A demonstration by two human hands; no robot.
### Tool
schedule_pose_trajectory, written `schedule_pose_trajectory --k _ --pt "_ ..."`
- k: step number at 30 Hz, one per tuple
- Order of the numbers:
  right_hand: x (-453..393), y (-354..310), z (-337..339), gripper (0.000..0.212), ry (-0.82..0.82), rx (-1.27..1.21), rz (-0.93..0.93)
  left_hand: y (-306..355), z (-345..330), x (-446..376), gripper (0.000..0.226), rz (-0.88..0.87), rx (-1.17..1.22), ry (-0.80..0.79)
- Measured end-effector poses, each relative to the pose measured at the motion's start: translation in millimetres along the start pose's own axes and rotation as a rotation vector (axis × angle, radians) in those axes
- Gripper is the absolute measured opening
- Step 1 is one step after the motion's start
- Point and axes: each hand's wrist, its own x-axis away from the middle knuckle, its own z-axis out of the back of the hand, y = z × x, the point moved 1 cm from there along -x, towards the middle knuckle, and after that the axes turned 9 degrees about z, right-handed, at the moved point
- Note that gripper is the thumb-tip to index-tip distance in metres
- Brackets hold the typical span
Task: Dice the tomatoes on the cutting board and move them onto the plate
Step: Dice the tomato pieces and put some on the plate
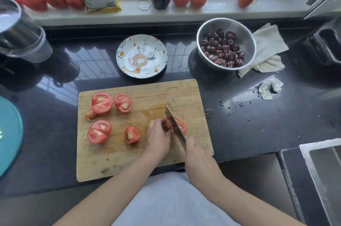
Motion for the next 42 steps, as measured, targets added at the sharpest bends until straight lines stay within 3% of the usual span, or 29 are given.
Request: schedule_pose_trajectory --k 6,12,18,21,25,32,39,42 --pt "-58.6 -17.7 -10.4 0.042 0.136 -0.035 0.032 2.2 3.0 -2.1 0.028 0.007 -0.019 0.001" --pt "-2.0 6.6 -18.2 0.03 0.0 0.011 -0.018 0.5 -1.3 -2.0 0.031 0.014 0.016 0.018" --pt "-56.6 -18.5 -10.6 0.031 0.126 -0.04 0.038 3.6 2.3 -1.4 0.032 0.009 0.014 -0.005" --pt "-63.2 -15.1 -5.6 0.024 0.136 -0.084 0.037 6.3 3.3 -0.5 0.03 0.016 0.002 -0.006" --pt "-34.2 1.9 -8.3 0.037 0.076 -0.103 -0.022 6.6 2.8 0.7 0.029 0.007 0.006 0.006" --pt "-59.4 -6.9 4.5 0.01 0.143 -0.233 -0.051 10.5 6.3 2.2 0.033 0.017 -0.013 -0.02" --pt "-43.1 -5.8 13.3 0.008 0.161 -0.249 -0.024 9.9 10.1 7.5 0.033 0.049 0.059 -0.026" --pt "-26.0 -6.5 11.3 0.014 0.194 -0.266 0.02 4.2 10.0 11.1 0.028 0.138 0.146 -0.036"
